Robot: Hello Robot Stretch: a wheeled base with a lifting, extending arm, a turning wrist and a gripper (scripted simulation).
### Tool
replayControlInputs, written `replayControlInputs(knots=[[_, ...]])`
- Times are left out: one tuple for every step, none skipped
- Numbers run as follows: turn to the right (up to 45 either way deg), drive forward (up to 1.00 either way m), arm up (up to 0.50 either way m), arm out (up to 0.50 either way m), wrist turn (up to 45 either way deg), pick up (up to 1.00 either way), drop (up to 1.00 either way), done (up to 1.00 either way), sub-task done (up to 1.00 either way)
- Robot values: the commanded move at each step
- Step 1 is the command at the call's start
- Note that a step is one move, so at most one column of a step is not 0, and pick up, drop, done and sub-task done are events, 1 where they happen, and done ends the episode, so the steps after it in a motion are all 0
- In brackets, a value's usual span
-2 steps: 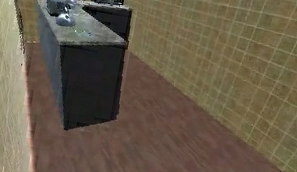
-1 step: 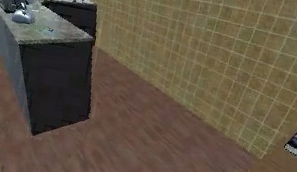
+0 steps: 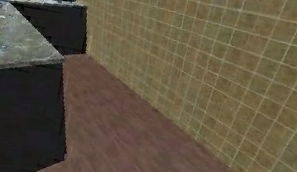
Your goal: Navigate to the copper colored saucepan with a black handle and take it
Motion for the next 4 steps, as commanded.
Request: replayControlInputs(knots=[[-3.0,0.0,0.0,0.0,0.0,0.0,0.0,0.0,0.0],[0.0,1.0,0.0,0.0,0.0,0.0,0.0,0.0,0.0],[-6.0,0.0,0.0,0.0,0.0,0.0,0.0,0.0,0.0],[0.0,0.5,0.0,0.0,0.0,0.0,0.0,0.0,0.0]])
